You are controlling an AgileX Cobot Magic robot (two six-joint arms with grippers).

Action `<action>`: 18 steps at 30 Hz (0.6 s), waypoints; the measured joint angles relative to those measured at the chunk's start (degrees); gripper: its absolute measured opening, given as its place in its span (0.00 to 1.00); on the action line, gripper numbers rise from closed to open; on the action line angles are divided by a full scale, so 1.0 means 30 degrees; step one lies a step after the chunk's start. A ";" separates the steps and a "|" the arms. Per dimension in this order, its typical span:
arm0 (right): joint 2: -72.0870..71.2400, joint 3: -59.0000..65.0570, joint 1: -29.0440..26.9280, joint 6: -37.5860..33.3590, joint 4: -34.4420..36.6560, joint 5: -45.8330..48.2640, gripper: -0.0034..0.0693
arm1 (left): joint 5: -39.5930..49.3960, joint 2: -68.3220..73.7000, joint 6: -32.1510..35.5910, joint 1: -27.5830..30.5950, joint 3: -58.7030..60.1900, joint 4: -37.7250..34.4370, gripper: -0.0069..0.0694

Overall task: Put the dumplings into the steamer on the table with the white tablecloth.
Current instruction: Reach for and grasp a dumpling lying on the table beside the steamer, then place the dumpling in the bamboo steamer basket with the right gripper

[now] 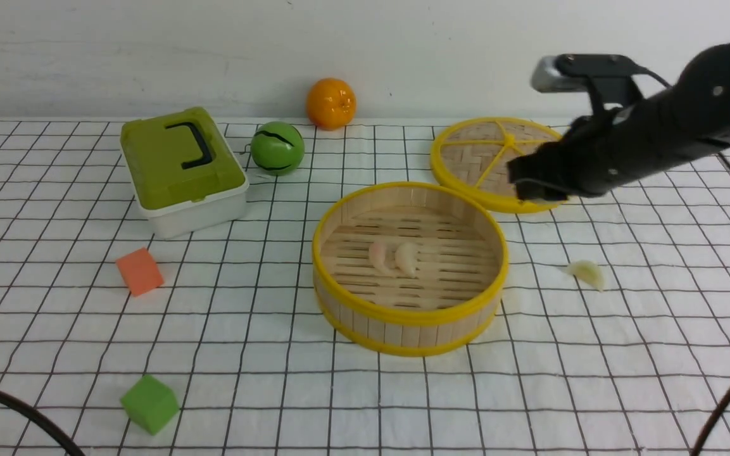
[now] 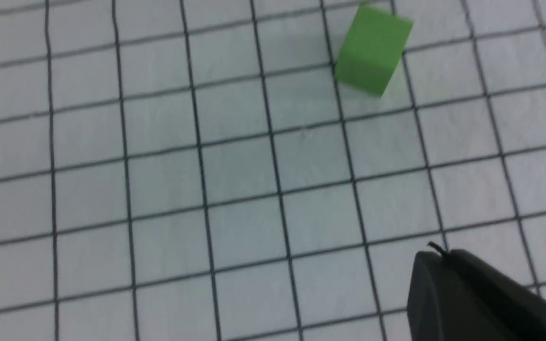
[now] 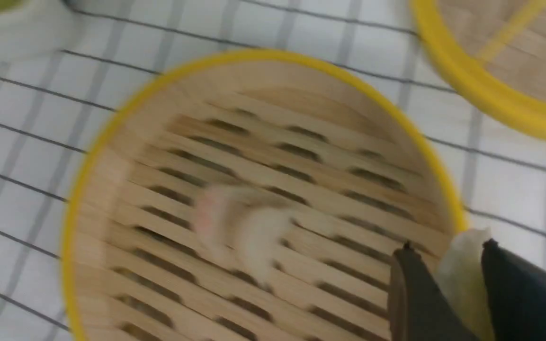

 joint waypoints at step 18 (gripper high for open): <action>0.5464 0.0056 0.2541 -0.0622 0.2401 -0.6397 0.29 | -0.1242 -0.0251 -0.1774 0.0000 0.0005 0.0037 0.08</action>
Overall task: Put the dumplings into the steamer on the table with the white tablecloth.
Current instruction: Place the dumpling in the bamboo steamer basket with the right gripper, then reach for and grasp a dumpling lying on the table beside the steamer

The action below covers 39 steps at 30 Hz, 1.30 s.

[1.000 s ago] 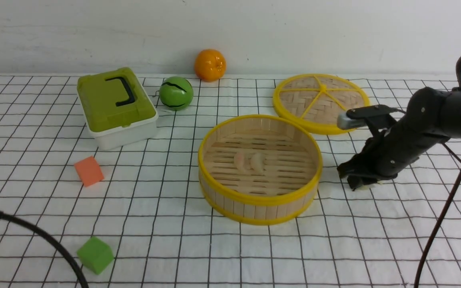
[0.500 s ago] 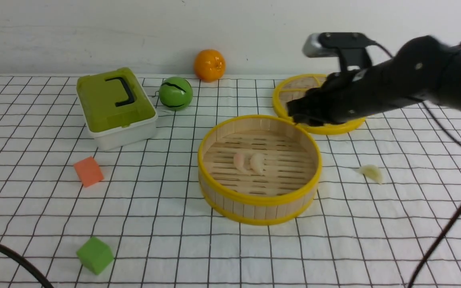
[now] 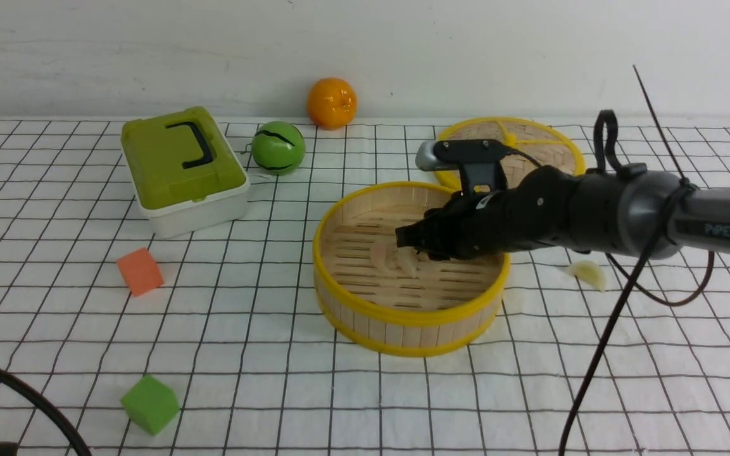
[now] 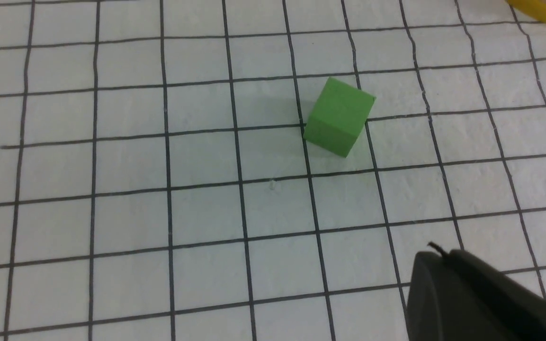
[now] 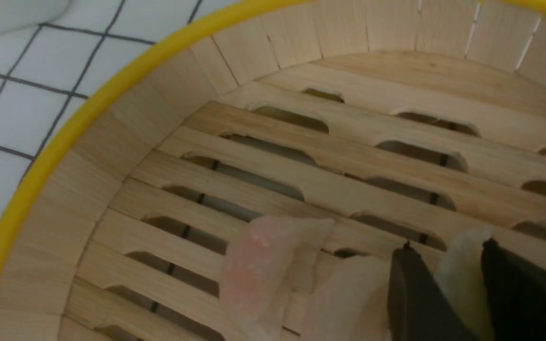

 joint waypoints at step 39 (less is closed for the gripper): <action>-0.1327 0.0024 -0.6357 -0.4732 -0.6919 0.8552 0.56 | -0.1930 0.0000 -0.0143 0.0000 0.1353 0.0135 0.09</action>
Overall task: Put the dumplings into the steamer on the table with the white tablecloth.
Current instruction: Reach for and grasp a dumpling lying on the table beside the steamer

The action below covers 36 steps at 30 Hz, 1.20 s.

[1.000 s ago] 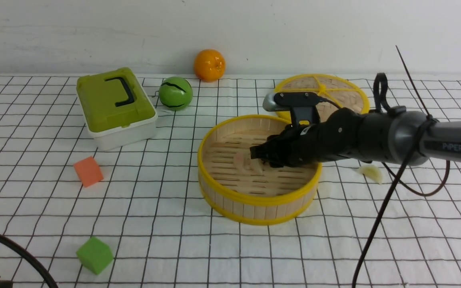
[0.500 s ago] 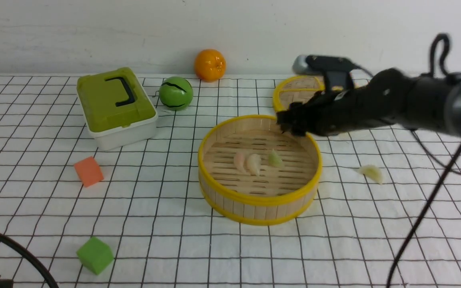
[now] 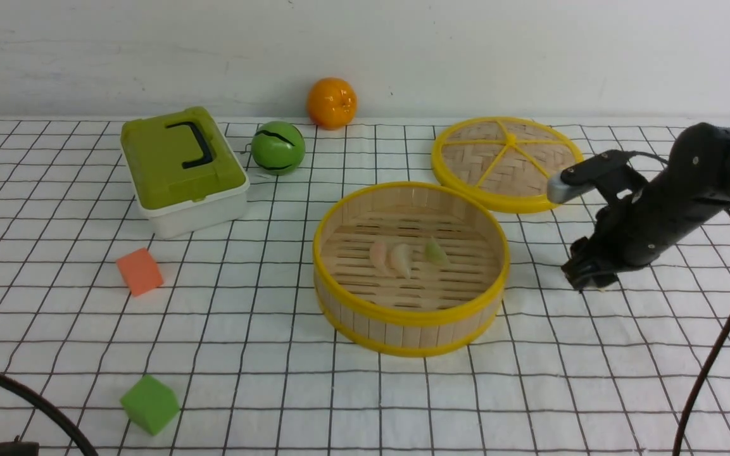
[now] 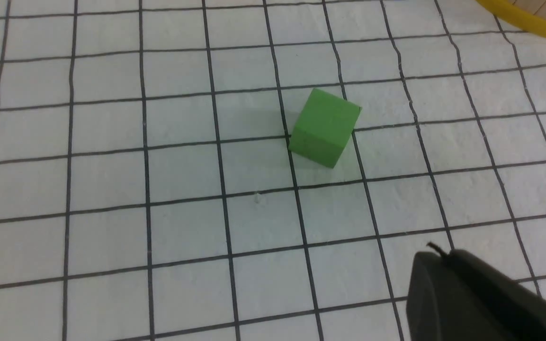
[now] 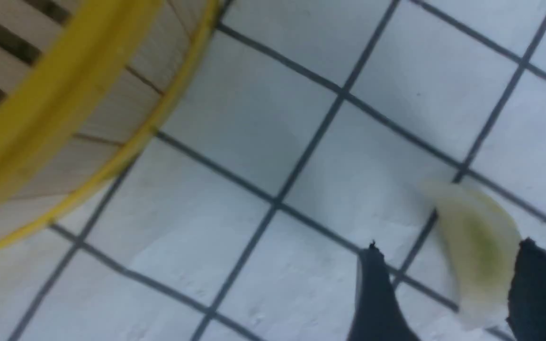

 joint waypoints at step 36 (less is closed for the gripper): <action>-0.1159 -0.0537 -0.0098 0.1027 0.1959 -0.0756 0.03 | -0.0623 0.0000 0.0000 0.0000 0.0202 0.0000 0.12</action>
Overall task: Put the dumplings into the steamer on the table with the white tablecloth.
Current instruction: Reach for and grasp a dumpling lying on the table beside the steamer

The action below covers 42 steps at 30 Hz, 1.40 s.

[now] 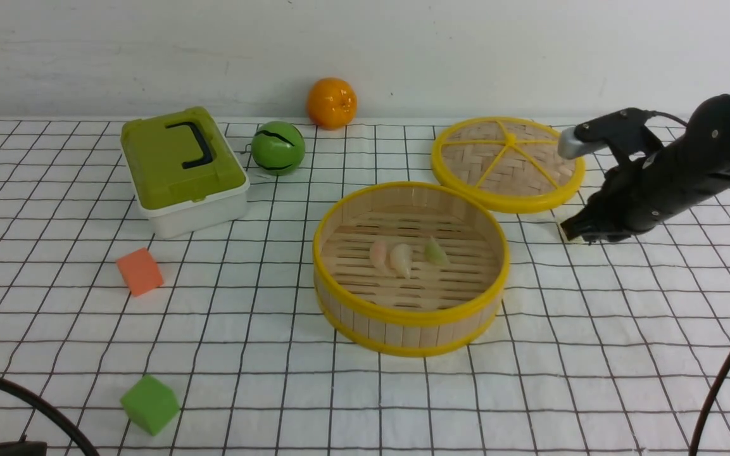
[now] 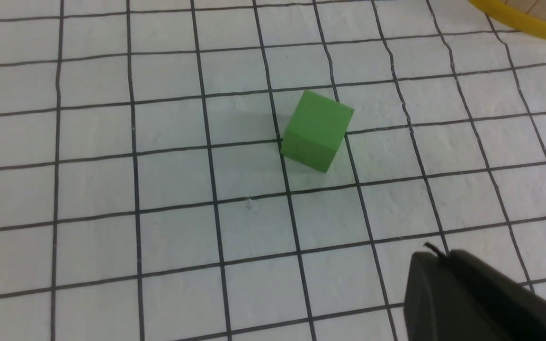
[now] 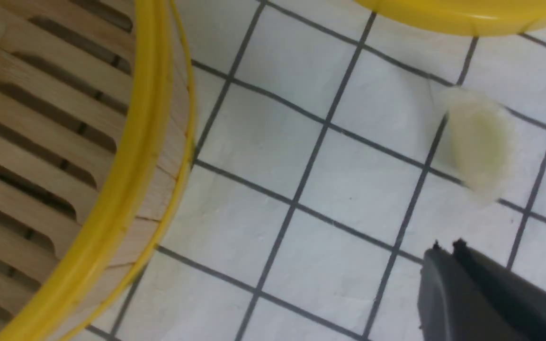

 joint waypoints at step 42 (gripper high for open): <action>0.6740 -0.7826 -0.2280 -0.0462 0.2390 0.1884 0.29 | -0.1330 0.0000 0.0000 0.0000 0.0963 0.0716 0.16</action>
